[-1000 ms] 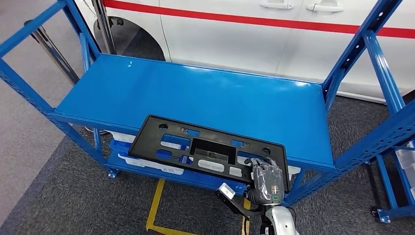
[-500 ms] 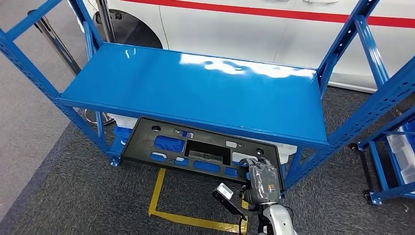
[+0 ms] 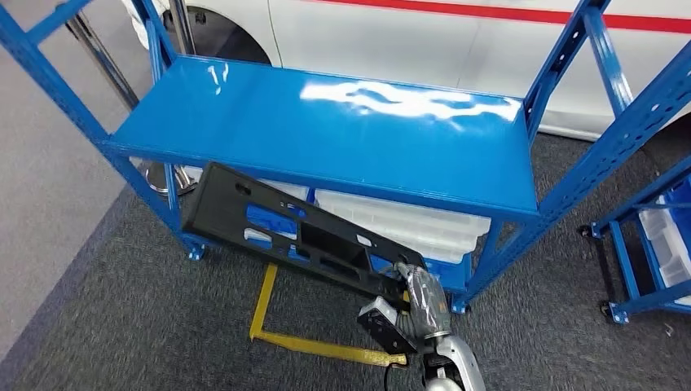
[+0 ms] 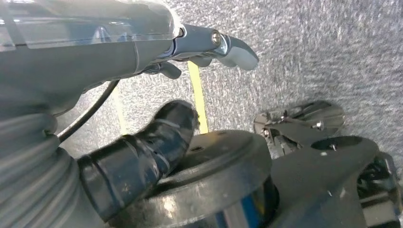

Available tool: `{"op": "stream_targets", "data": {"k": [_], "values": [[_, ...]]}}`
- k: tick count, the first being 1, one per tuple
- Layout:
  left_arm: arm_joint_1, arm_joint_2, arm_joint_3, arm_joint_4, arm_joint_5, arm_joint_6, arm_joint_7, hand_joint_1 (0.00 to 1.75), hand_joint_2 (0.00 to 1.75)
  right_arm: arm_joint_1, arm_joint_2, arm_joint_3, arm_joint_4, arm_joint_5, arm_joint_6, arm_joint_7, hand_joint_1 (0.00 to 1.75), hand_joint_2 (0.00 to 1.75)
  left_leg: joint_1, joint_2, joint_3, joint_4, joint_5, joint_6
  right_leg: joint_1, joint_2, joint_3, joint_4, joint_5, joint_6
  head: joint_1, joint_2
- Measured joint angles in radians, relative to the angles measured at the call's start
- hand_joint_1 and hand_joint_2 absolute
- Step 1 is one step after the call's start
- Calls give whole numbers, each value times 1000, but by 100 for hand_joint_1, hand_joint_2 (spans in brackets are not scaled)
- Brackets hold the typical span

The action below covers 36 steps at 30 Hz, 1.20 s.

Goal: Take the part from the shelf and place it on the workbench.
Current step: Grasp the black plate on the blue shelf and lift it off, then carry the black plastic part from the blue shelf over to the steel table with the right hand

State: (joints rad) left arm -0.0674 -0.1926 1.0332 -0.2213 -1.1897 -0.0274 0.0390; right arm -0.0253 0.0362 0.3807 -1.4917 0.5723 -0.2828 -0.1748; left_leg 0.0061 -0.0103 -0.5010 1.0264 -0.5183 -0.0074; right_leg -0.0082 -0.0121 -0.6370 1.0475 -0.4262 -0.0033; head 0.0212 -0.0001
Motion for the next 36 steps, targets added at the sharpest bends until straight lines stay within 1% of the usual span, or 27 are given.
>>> {"op": "stream_targets", "data": {"k": [2, 3, 4, 5, 7, 8, 9, 10, 12, 14, 16, 18, 19, 22, 23, 24, 25, 26, 27, 28, 30, 31, 32, 33, 34, 35, 36], "values": [[0, -1, 1, 0, -4, 0, -1, 0, 175, 1, 4, 0, -4, -90, 51, -32, 175, 175, 1, 1, -8, -6, 6, 8, 1, 2, -9, 3, 9, 9, 1, 0], [-1, -1, 1, 0, -6, -1, -1, 0, 175, 1, 4, 0, -5, -125, 73, -44, 175, 175, 3, 3, -13, -8, 11, 15, 0, 3, -14, 12, -3, 14, 1, 0], [-3, -2, 1, 0, -7, -1, -1, 0, 175, 2, 5, 0, -5, -150, 91, -53, 175, 175, 4, 5, -20, -10, 17, 24, -1, 5, -23, 38, -33, 18, 1, 0], [-4, -3, 1, 0, -8, -1, -1, 0, 175, 2, 5, 0, -4, -176, 112, -61, 175, 175, 5, 8, -30, -10, 24, 34, -3, 6, -37, 85, -79, 21, 1, 0], [-7, -3, 1, 0, -11, -1, -1, 0, 175, 3, 5, 3, -2, -226, 155, -76, 175, 175, -1, 11, -52, -3, 38, 47, -4, 7, -67, 210, -164, 24, 2, 0], [-8, -3, 1, 0, -14, -2, -1, 0, 175, 4, 5, 6, -1, -249, 173, -82, 175, 175, -4, 12, -65, 1, 45, 51, -4, 7, -72, 259, -180, 24, 2, 0], [-9, -3, 1, 0, -16, -2, -1, 0, 175, 5, 5, 8, 1, -272, 191, -88, 175, 175, -8, 13, -77, 5, 51, 52, -4, 7, -64, 281, -173, 21, 2, 0], [-10, -3, 1, 0, -18, -2, -1, 0, 175, 5, 5, 11, 2, -291, 205, -93, 175, 175, -11, 13, -90, 10, 58, 53, -2, 8, -41, 270, -149, 17, 2, 0], [-12, -4, 1, 0, -21, -3, -1, 0, 175, 4, 5, 16, 4, -329, 236, -102, 175, 175, -16, 13, -111, 18, 70, 52, 4, 8, 43, 167, -107, 0, 1, 0], [-15, -5, 1, 0, -25, -4, -1, 0, 175, 0, 5, 23, 5, -367, 263, -113, 175, 175, -16, 13, -124, 20, 85, 46, 14, 9, 121, 44, -109, -15, 1, 0], [-17, -6, 1, 0, -28, -4, 0, 0, 175, -3, 5, 29, 6, -402, 286, -122, 175, 175, -13, 13, -132, 11, 108, 35, 22, 10, 139, -8, -107, -20, 1, 0], [-17, -4, 1, 0, -28, -4, 0, 0, 175, -2, 6, 31, 8, -434, 310, -129, 175, 175, -12, 10, -142, 6, 109, 23, 15, 9, 129, -31, -82, -24, 2, 0], [-17, -3, 1, 0, -29, -4, 0, 0, 175, -2, 7, 33, 9, -448, 322, -131, 175, 175, -12, 7, -149, 19, 83, 17, 10, 7, 122, -42, -69, -28, 2, 0], [-19, -1, 1, 0, -30, -5, 0, 0, 175, -2, 10, 37, 14, -479, 350, -137, 175, 175, -7, 5, -171, 159, -58, -2, 5, 1, 82, -49, -33, -33, 1, 0], [-20, -1, 1, 0, -31, -5, 0, 0, 175, -2, 10, 39, 15, -485, 356, -138, 175, 175, -5, 5, -172, 213, -79, -8, 5, 0, 66, -46, -22, -32, 1, 0], [-20, 0, 1, 0, -31, -5, 0, 0, 175, -2, 10, 41, 17, -490, 361, -139, 175, 175, -3, 5, -165, 247, -71, -13, 4, -2, 48, -40, -11, -30, 1, 0], [-20, 0, 1, 0, -32, -5, 0, 0, 175, -2, 11, 44, 19, -495, 367, -140, 175, 175, 0, 5, -146, 255, -44, -18, 2, -3, 27, -33, 0, -27, 1, 0], [-21, 1, 1, 0, -33, -6, 0, 0, 175, -1, 11, 46, 21, -500, 373, -141, 175, 175, 4, 5, -114, 231, -10, -23, 0, -3, 4, -24, 10, -22, 1, 0], [-22, 1, 1, 0, -34, -6, 0, 0, 175, -1, 11, 47, 22, -506, 378, -143, 175, 175, 9, 4, -68, 178, 4, -29, -2, -3, -18, -13, 20, -16, 1, 0], [-23, 0, 1, 0, -35, -7, 0, 0, 175, -1, 12, 48, 22, -511, 384, -145, 175, 175, 10, 3, -17, 104, -3, -31, -3, -2, -36, -2, 29, -9, 0, 0], [-25, -4, 0, 1, -39, -9, -4, 0, 175, -2, 12, 50, 22, -524, 396, -150, 175, 175, 8, -1, 43, 4, -40, -19, -1, -1, -54, 9, 49, 2, 2, 0], [-25, -7, 0, 1, -40, -9, -7, 0, 175, -3, 13, 51, 21, -530, 402, -152, 175, 175, 4, -3, 49, -14, -45, -9, 0, 0, -56, 8, 60, 7, 2, 0], [-25, -11, -1, 1, -41, -7, -10, 0, 175, -3, 13, 53, 22, -538, 410, -153, 175, 175, 5, -3, 39, -11, -37, 5, 0, 1, -58, 5, 71, 12, 4, 0], [-27, -16, -1, 1, -41, -3, -12, 0, 175, -4, 14, 55, 22, -545, 416, -154, 175, 175, 5, 0, 30, -12, -26, 15, -2, 4, -63, 8, 67, 17, 4, 0], [-28, -20, -1, 1, -41, 1, -12, 0, 175, -4, 14, 57, 23, -552, 424, -154, 175, 175, 5, 3, 18, -12, -12, 27, -4, 6, -70, 21, 40, 22, 4, 0], [-31, -23, -1, 1, -41, 5, -12, 0, 175, -4, 14, 58, 23, -559, 431, -155, 175, 175, 5, 6, 3, -14, 3, 37, -6, 8, -78, 52, -8, 26, 4, 0], [-34, -25, -1, 1, -42, 6, -12, 0, 175, -4, 14, 59, 23, -565, 439, -156, 175, 175, 4, 8, -14, -13, 18, 43, -8, 9, -87, 102, -71, 28, 4, 0]]}}
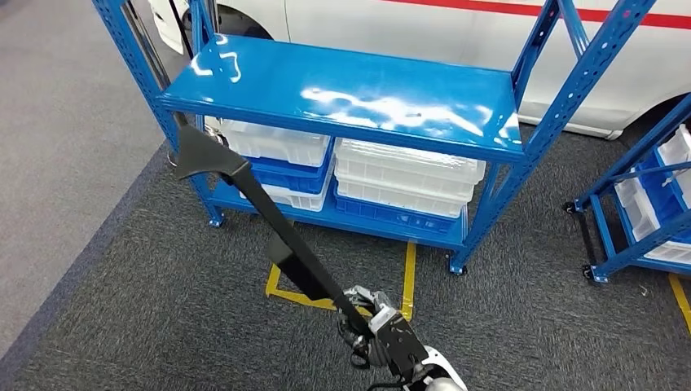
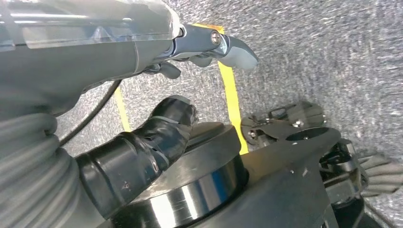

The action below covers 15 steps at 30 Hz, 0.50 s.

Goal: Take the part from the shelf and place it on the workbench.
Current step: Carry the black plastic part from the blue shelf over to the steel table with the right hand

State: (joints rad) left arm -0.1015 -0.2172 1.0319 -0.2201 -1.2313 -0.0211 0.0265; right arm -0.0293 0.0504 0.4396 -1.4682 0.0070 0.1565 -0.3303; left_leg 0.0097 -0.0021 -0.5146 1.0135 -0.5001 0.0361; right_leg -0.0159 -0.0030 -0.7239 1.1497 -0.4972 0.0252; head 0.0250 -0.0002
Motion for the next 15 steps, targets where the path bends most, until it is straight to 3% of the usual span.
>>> {"op": "stream_targets", "data": {"k": [1, 2, 3, 4, 5, 6, 7, 9, 10, 12, 13, 15], "values": [[-3, -1, 0, 0, 0, 0, -1, 0, 175, 0, 0, 1, 0, -6, 8, -1, 175, 175, -2, 1, -19, 1, 16, 4, 0, 0, -7, 62, -55, 2, 0, 0], [-5, -2, 0, 0, 0, 0, -2, 0, 175, 0, 0, 3, 0, -12, 16, -3, 175, 175, -4, 1, -38, 2, 32, 5, 0, 0, -10, 124, -86, 4, 0, 0], [-7, -2, 0, 0, 0, 0, -3, 0, 175, 0, 0, 6, 0, -17, 23, -5, 175, 175, -6, 2, -59, 4, 48, 5, 0, 0, -5, 171, -86, 4, 0, 0], [-9, -2, 0, 0, 0, 0, -4, 0, 175, 0, 0, 8, 1, -21, 28, -6, 175, 175, -8, 3, -81, 5, 63, 4, 0, 0, 11, 193, -63, 3, 0, 0], [-12, -2, 0, 0, 0, 0, -5, 0, 175, 0, 0, 11, 1, -24, 32, -7, 175, 175, -10, 3, -103, 7, 78, 2, 0, 0, 44, 181, -29, 1, 0, 0], [-15, -3, 0, 0, 0, 0, -6, 0, 175, -1, 1, 14, 1, -26, 35, -8, 175, 175, -11, 2, -121, 8, 93, -1, 0, 1, 94, 135, -8, -3, 0, 0], [-18, -3, 0, 0, 0, 0, -7, 0, 175, -3, 2, 16, 1, -28, 37, -9, 175, 175, -12, 1, -135, 9, 106, -5, 3, 1, 161, 57, -12, -8, 0, 0], [-22, -5, 0, 0, 0, 0, -7, 0, 175, -8, 5, 19, 0, -30, 42, -12, 175, 175, -13, 1, -149, 7, 133, -14, 10, 3, 273, -103, -59, -16, 0, 0], [-22, -7, 0, 0, 0, 0, -8, 0, 175, -11, 6, 21, 0, -32, 46, -14, 175, 175, -12, 2, -153, 2, 147, -20, 15, 3, 298, -150, -76, -19, 0, 0], [-22, -11, 0, 0, 0, 0, -8, 0, 175, -13, 7, 24, 1, -34, 50, -17, 175, 175, -8, 2, -161, -9, 165, -33, 16, 0, 285, -169, -58, -30, 0, 0], [-22, -14, -1, 0, 0, -1, -8, 0, 175, -13, 7, 25, 2, -36, 51, -17, 175, 175, -6, 2, -169, -1, 146, -37, 15, -3, 271, -172, -44, -40, 0, 0], [-23, -18, -1, 0, 0, -1, -9, 0, 175, -14, 8, 27, 4, -38, 52, -16, 175, 175, -4, 1, -191, 68, 43, -43, 14, -10, 237, -174, -14, -56, 0, 0]]}}
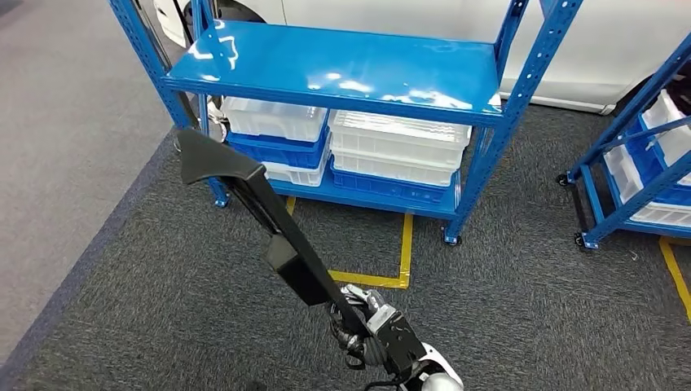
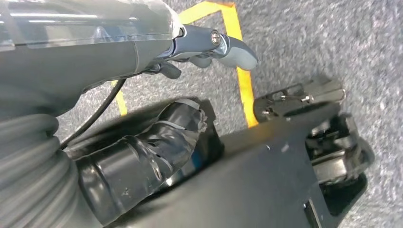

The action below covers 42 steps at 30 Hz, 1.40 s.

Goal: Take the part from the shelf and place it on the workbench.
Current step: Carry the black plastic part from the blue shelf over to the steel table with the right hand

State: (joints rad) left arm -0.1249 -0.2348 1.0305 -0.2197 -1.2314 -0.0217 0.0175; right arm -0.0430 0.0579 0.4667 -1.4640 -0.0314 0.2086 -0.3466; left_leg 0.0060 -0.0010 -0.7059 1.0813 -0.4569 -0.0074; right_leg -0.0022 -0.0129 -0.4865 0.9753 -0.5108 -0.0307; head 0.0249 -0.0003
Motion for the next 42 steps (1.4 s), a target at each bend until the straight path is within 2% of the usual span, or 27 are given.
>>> {"op": "stream_targets", "data": {"k": [1, 2, 3, 5, 6, 7, 9, 10, 11, 13, 15, 17, 18, 19, 21, 23, 24, 25, 27, 29, 32, 34, 35, 37, 39, 40, 42], "values": [[-1, -1, 0, 0, 0, 0, 0, 0, 175, 0, 0, 1, 1, -2, 0, 0, 175, 175, 0, 0, -8, 59, -60, -2, 2, -1, -18, 0, 14, -5, 0, 0], [-2, -1, -1, 0, 0, 0, 0, 0, 175, 0, 0, 2, 3, -3, 1, 0, 175, 175, 0, 0, -12, 123, -98, -3, 4, -2, -36, 2, 29, -6, 0, 0], [-2, -2, -1, 0, 0, 0, 0, 0, 175, 0, 0, 2, 4, -4, 1, 0, 175, 175, 0, 0, -10, 178, -105, -4, 6, -3, -57, 5, 43, -6, 0, 0], [-1, -2, -2, 0, 0, 0, 1, 0, 175, 0, 0, 4, 6, -5, 1, 0, 175, 175, 0, 0, 25, 221, -45, -3, 8, -4, -104, 16, 70, -4, 0, 0], [0, -2, -2, 0, -1, 0, 1, 0, 175, 0, 0, 5, 6, -6, 2, 0, 175, 175, 0, 0, 65, 192, -14, -2, 8, -4, -127, 24, 81, -1, 0, 0], [2, -2, -2, 0, -2, 1, 2, 0, 175, 0, 0, 5, 7, -6, 3, 0, 175, 175, -1, 0, 125, 128, -14, 1, 9, -3, -147, 33, 91, 2, 0, 0], [8, -3, -3, 0, -4, 2, 4, 0, 175, 0, 1, 6, 7, -8, 5, 0, 175, 175, -5, -1, 241, -34, -72, 10, 10, -2, -169, 50, 106, 11, 0, 0], [11, -3, -3, 0, -4, 3, 4, 0, 175, 0, 1, 6, 7, -8, 5, -1, 175, 175, -8, -1, 273, -89, -102, 17, 10, -2, -174, 53, 114, 16, 0, 0], [15, -5, -3, 0, -5, 4, 4, 0, 175, 0, 1, 6, 7, -9, 6, -1, 175, 175, -9, -1, 283, -116, -111, 26, 10, -3, -176, 54, 123, 22, 1, 0], [19, -9, -4, 1, -5, 6, 4, 0, 175, 0, 1, 6, 7, -10, 8, -1, 175, 175, -6, 3, 273, -120, -96, 43, 6, 0, -184, 63, 120, 34, 2, 0], [22, -10, -4, 2, -5, 8, 5, 0, 175, 1, 0, 7, 7, -10, 10, -1, 175, 175, -2, 9, 258, -123, -76, 55, 1, 6, -214, 138, 58, 46, 3, 0], [23, -10, -4, 2, -5, 10, 5, 0, 175, 4, -1, 7, 7, -10, 10, -1, 175, 175, -2, 11, 238, -120, -62, 58, -5, 9, -256, 269, -24, 57, 3, 0], [24, -10, -4, 2, -6, 10, 4, 0, 175, 5, -1, 7, 7, -10, 11, -1, 175, 175, -2, 10, 228, -117, -55, 56, -9, 9, -265, 315, -46, 61, 3, 0], [24, -10, -4, 2, -6, 10, 4, 0, 175, 7, -1, 7, 7, -10, 12, -1, 175, 175, -1, 7, 219, -112, -50, 53, -12, 9, -257, 328, -50, 64, 3, 0], [23, -12, -4, 2, -7, 10, -1, 0, 175, 8, -1, 7, 7, -10, 11, -1, 175, 175, 3, -3, 204, -100, -45, 46, -19, 15, -181, 237, -12, 67, 3, 0], [22, -21, -8, 2, -18, 8, -32, 0, 175, 11, -2, 6, 5, -3, 1, -1, 175, 175, 4, -13, 188, -83, -44, 38, -24, 47, -98, 108, 15, 65, 3, 0], [21, -30, -14, 3, -27, 11, -56, 0, 175, 17, -3, 6, 2, 2, -6, 0, 175, 175, 3, -19, 180, -77, -44, 32, -24, 58, -79, 74, 17, 63, 3, 0], [21, -41, -20, 4, -36, 17, -77, 0, 175, 25, -4, 5, -3, 8, -13, 1, 175, 175, 3, -26, 173, -72, -42, 26, -23, 65, -76, 62, 12, 58, 2, 0], [22, -56, -31, 7, -42, 32, -99, 0, 175, 40, -7, 3, -15, 13, -18, 3, 175, 175, 5, -38, 163, -70, -38, 13, -20, 51, -80, 60, 17, 45, 2, 0], [22, -57, -34, 10, -41, 38, -106, 0, 175, 44, -8, 2, -25, 14, -17, 4, 175, 175, 7, -33, 146, -43, -59, 5, -22, 35, -81, 53, 24, 28, 2, 0], [20, -53, -35, 11, -27, 44, -96, 0, 175, 45, -9, 0, -30, 7, -4, 1, 175, 175, 6, -20, 71, 129, -152, -4, -16, 6, -88, 50, 30, 13, 1, 0], [15, -36, -29, 11, 5, 41, -44, 0, 175, 39, -12, 1, -24, -14, 28, -10, 175, 175, 6, -15, 45, 207, -172, -7, -11, -14, -93, 51, 32, 9, 1, 0], [14, -20, -22, 11, 20, 29, -18, 0, 175, 32, -14, 5, -19, -27, 42, -18, 175, 175, 6, -9, 60, 191, -155, -7, -10, -23, -93, 52, 33, 9, 1, 0], [15, 12, -9, 11, 34, -3, 8, 0, 175, 19, -19, 12, -10, -42, 56, -30, 175, 175, 6, 16, 130, 66, -93, -5, -9, -38, -94, 57, 33, 10, 1, 0], [20, 34, -2, 11, 37, -21, 11, 0, 175, 13, -23, 16, -7, -47, 56, -35, 175, 175, 0, 45, 183, -44, -61, 2, -5, -52, -97, 63, 33, 15, 1, 0], [22, 41, -1, 11, 36, -24, 9, 0, 175, 12, -25, 16, -6, -48, 52, -36, 175, 175, -4, 50, 189, -65, -59, 7, -3, -60, -99, 64, 35, 20, 2, 0], [25, 42, 1, 11, 31, -20, 7, 0, 175, 10, -28, 18, -6, -49, 39, -35, 175, 175, -5, 36, 181, -71, -54, 21, 0, -78, -103, 64, 39, 29, 2, 0]]}}
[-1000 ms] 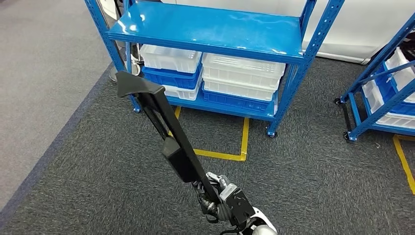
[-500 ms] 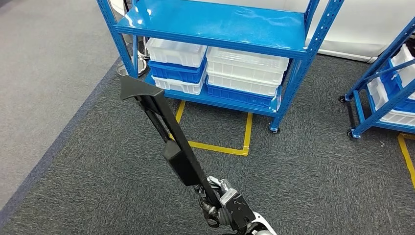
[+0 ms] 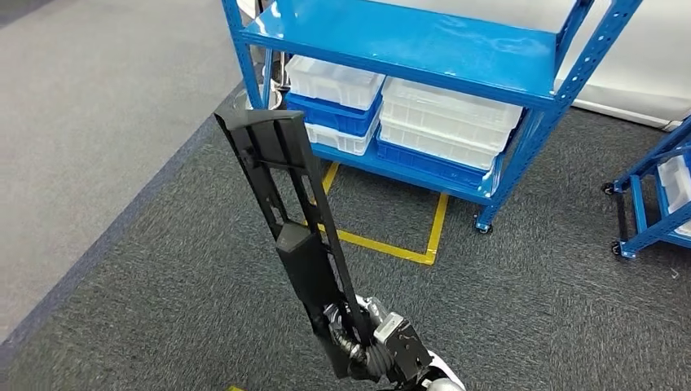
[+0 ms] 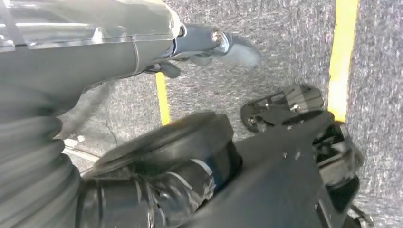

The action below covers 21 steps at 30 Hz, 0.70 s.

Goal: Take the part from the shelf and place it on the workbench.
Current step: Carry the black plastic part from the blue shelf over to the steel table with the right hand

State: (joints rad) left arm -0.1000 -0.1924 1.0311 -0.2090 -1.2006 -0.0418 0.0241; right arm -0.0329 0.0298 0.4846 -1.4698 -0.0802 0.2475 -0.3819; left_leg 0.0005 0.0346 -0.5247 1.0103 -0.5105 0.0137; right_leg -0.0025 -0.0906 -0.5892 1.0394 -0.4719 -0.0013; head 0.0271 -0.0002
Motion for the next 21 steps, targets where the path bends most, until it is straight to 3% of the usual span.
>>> {"op": "stream_targets", "data": {"k": [1, 3, 5, 7, 8, 9, 11, 12, 14, 16, 17, 19, 21], "values": [[1, -4, 0, 0, -4, 7, 0, 0, 175, -1, 0, 1, 0, 1, -5, 1, 175, 175, 2, -9, -2, -4, 6, 7, -1, 2, -1, 4, -4, 6, 0, 0], [0, -16, 0, 0, -9, 20, 3, 0, 175, -4, 0, 4, 0, 2, -10, 2, 175, 175, 8, -22, -5, -11, 18, 21, -3, 36, -22, 54, -44, 15, 0, 0], [-1, -22, 0, 0, -10, 26, 5, 0, 175, -3, -2, 5, 3, 3, -10, 3, 175, 175, 10, -32, -13, -10, 25, 30, -7, 75, -72, 173, -113, 21, 0, 0], [-2, -23, 0, 0, -10, 27, 6, 0, 175, -1, -5, 6, 6, 3, -10, 3, 175, 175, 10, -49, -21, -7, 29, 31, -10, 84, -111, 266, -142, 25, 0, 0], [-3, -23, 0, 0, -9, 25, 6, 0, 175, -1, -7, 7, 8, 3, -10, 3, 175, 175, 10, -60, -24, -4, 30, 30, -12, 86, -106, 264, -129, 25, 0, 0], [-4, -23, 0, 0, -9, 22, 5, 0, 175, -1, -8, 7, 8, 3, -10, 3, 175, 175, 11, -71, -26, -1, 31, 29, -14, 89, -84, 223, -99, 25, 1, 0], [-6, -26, 0, 0, -14, 16, 1, 0, 175, -1, -8, 9, 9, 5, -16, 4, 175, 175, 10, -92, -29, 8, 29, 23, -19, 119, -16, 93, -41, 22, 1, 0], [-7, -29, -1, 0, -18, 17, -2, 0, 175, 0, -8, 9, 9, 6, -20, 4, 175, 175, 9, -100, -33, 12, 28, 18, -20, 136, 7, 44, -28, 20, 0, 0], [-9, -40, -2, 0, -26, 25, -7, 0, 175, 2, -8, 9, 8, 10, -28, 4, 175, 175, 9, -117, -44, 15, 32, 3, -18, 152, 18, 10, -29, 15, 0, 0], [-8, -49, -3, 0, -29, 34, -8, 0, 175, 3, -8, 10, 8, 10, -29, 5, 175, 175, 11, -126, -52, 15, 35, -9, -20, 135, 18, 4, -23, 5, 0, 0], [-8, -52, -3, 0, -29, 36, -8, 0, 175, 2, -7, 10, 8, 10, -29, 5, 175, 175, 11, -116, -59, 27, 26, -14, -22, 125, 18, -1, -19, -2, -1, 0], [-11, -54, -3, 0, -29, 37, -8, 0, 175, 2, -6, 11, 7, 10, -29, 5, 175, 175, 10, -80, -92, 104, -24, -21, -21, 100, 19, -7, -15, -15, -4, 0], [-15, -55, -3, 0, -29, 37, -10, 0, 175, 5, -6, 11, 8, 10, -29, 5, 175, 175, 10, -58, -142, 224, -85, -28, -16, 74, 17, -8, -16, -20, -5, 0]]}}
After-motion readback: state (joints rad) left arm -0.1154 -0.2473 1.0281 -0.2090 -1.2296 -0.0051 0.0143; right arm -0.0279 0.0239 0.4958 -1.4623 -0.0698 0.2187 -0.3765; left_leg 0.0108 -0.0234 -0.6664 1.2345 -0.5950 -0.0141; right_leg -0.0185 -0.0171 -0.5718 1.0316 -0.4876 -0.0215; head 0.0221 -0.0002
